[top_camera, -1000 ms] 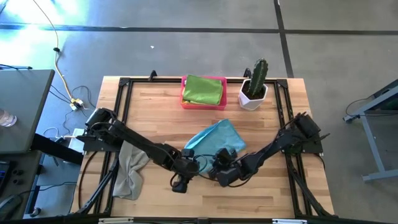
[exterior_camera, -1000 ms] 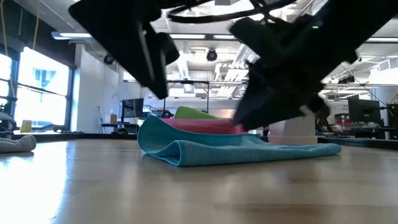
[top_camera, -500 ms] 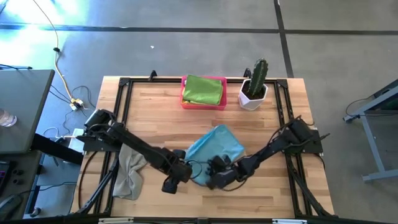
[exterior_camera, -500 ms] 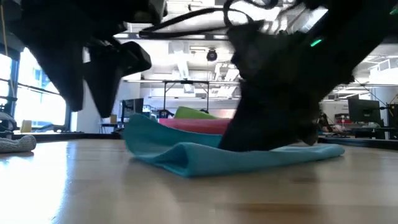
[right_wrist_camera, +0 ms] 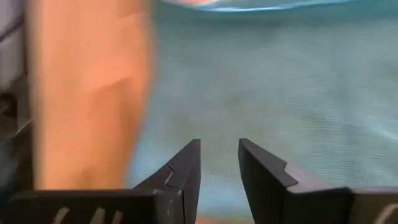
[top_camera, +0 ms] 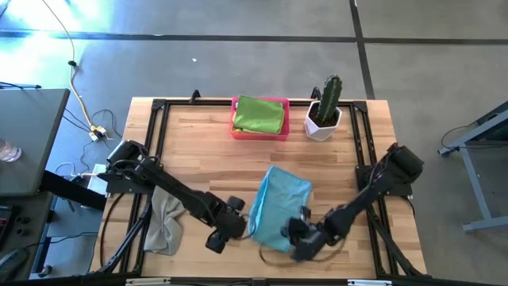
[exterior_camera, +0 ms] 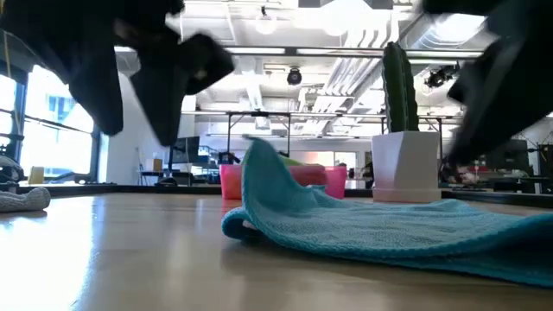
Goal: Fold microfiber towels
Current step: Fold the blue microfiber cloth on the table
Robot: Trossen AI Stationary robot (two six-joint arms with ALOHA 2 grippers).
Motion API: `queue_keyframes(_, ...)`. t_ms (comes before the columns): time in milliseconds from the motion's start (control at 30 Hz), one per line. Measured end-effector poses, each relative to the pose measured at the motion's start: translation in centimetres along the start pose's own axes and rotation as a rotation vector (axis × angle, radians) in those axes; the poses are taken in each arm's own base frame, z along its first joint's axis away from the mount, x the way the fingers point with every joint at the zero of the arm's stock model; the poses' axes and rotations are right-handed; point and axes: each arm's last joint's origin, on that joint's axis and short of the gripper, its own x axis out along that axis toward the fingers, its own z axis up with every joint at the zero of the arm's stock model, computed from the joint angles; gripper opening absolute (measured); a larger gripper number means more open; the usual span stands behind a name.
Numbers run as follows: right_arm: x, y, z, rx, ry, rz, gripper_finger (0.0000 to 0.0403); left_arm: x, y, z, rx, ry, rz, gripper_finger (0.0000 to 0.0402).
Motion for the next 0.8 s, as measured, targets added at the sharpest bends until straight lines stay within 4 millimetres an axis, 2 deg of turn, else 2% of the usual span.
queue_keyframes(133,-0.7,1.7,-1.9,-0.167,0.004,0.059,0.0101,0.1,-0.9,0.9,0.164,-0.099,0.035,0.0168)
queue_keyframes(333,0.4,3.0,-4.4,-0.245,-0.013,0.066,0.0101,0.1,-1.7,1.2,0.253,-0.144,0.067,0.0168)
queue_keyframes(467,1.0,3.9,-4.5,-0.361,-0.092,0.107,0.0101,0.1,-2.1,1.4,0.266,-0.167,0.062,0.0168)
queue_keyframes(600,1.3,3.8,-4.6,-0.476,-0.098,0.093,0.0101,0.1,-2.1,1.4,0.266,-0.167,0.061,0.0168)
queue_keyframes(800,1.7,3.4,-3.9,-0.44,-0.06,0.123,0.0122,0.1,-2.1,1.4,0.255,-0.166,0.054,0.0168)
